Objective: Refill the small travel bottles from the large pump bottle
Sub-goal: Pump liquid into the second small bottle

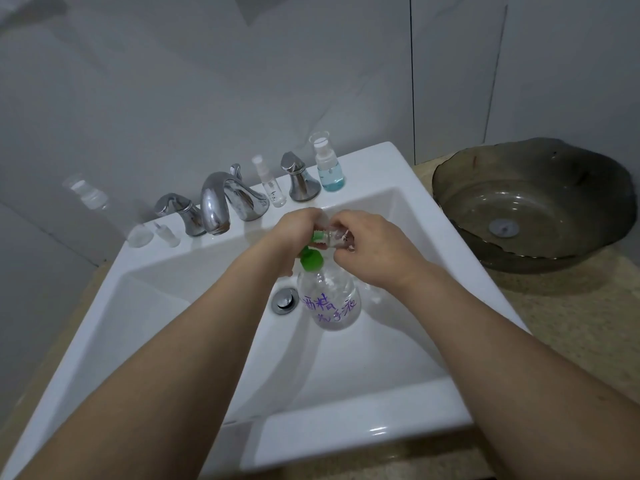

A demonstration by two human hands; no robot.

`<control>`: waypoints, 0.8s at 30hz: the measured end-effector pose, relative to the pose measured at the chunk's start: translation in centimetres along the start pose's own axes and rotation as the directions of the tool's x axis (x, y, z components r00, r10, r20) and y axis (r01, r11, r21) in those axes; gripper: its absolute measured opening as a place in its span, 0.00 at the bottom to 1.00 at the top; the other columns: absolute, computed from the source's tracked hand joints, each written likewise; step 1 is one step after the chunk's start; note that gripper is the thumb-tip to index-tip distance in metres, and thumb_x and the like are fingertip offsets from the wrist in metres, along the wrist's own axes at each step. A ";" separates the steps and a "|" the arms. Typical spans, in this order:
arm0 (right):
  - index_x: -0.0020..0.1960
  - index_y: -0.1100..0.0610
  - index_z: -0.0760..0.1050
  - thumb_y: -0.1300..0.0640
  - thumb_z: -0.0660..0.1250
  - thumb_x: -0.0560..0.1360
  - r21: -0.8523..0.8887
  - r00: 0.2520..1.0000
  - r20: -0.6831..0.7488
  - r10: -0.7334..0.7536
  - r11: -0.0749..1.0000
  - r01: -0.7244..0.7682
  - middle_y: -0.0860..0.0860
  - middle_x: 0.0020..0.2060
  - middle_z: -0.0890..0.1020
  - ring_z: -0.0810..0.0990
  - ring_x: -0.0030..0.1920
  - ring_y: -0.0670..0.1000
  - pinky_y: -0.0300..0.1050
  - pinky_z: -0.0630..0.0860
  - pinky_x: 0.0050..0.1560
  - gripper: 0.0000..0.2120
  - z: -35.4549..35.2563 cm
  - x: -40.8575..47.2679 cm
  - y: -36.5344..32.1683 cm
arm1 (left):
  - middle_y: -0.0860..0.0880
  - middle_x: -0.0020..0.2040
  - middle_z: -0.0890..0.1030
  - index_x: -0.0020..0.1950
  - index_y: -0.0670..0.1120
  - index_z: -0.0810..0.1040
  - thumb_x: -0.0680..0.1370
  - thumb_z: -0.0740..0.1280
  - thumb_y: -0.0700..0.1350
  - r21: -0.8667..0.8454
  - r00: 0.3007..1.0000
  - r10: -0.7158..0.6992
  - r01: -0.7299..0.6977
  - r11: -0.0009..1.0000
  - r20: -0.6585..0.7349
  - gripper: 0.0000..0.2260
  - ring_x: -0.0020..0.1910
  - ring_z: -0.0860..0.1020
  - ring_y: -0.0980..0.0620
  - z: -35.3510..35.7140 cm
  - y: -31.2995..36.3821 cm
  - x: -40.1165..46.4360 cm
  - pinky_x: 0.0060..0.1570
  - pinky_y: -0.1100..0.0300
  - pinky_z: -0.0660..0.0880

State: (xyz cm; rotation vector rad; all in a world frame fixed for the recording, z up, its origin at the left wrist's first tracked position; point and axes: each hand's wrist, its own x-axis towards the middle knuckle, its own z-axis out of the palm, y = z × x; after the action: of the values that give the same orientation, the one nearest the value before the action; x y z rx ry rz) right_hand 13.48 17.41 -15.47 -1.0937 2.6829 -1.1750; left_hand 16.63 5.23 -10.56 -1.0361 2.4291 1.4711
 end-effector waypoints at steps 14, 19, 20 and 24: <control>0.45 0.51 0.73 0.59 0.65 0.70 -0.031 0.995 0.090 0.046 0.999 -0.044 0.48 0.40 0.77 0.76 0.43 0.53 0.47 0.75 0.44 0.05 -0.1 -0.2 -0.2 | 0.50 0.32 0.72 0.39 0.46 0.69 0.83 0.56 0.50 0.010 0.999 -0.027 0.027 1.000 -0.020 0.14 0.28 0.68 0.54 0.5 -0.1 -0.3 0.28 0.59 0.60; 0.50 0.52 0.76 0.57 0.66 0.70 0.003 1.000 0.020 0.023 1.000 -0.023 0.45 0.41 0.74 0.74 0.42 0.50 0.44 0.72 0.43 0.09 -0.2 0.0 -0.2 | 0.48 0.48 0.80 0.46 0.47 0.77 0.81 0.56 0.57 0.001 0.999 -0.039 0.039 0.999 0.012 0.17 0.47 0.74 0.48 -0.5 0.8 0.1 0.33 0.57 0.60; 0.50 0.52 0.76 0.57 0.66 0.70 0.000 1.000 0.016 0.022 1.000 -0.022 0.45 0.42 0.74 0.74 0.42 0.50 0.44 0.73 0.43 0.09 -0.2 0.0 -0.2 | 0.47 0.48 0.80 0.47 0.47 0.77 0.81 0.55 0.57 0.006 0.999 -0.036 0.036 0.999 0.012 0.17 0.47 0.74 0.48 -0.5 0.8 0.2 0.33 0.57 0.60; 0.52 0.52 0.76 0.57 0.65 0.71 0.002 0.999 0.023 0.027 1.000 -0.027 0.45 0.42 0.74 0.74 0.43 0.50 0.44 0.73 0.44 0.10 -0.2 0.0 -0.3 | 0.50 0.40 0.78 0.44 0.48 0.76 0.81 0.55 0.56 0.045 0.998 -0.060 0.060 0.997 0.000 0.16 0.42 0.73 0.51 -0.2 0.3 0.2 0.46 0.55 0.65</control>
State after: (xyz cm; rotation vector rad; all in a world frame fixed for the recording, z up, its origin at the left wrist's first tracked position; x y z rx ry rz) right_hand 13.60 17.42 -15.16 -1.0610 2.6699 -1.1543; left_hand 16.36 5.07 -10.32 -1.0884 2.3957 1.3918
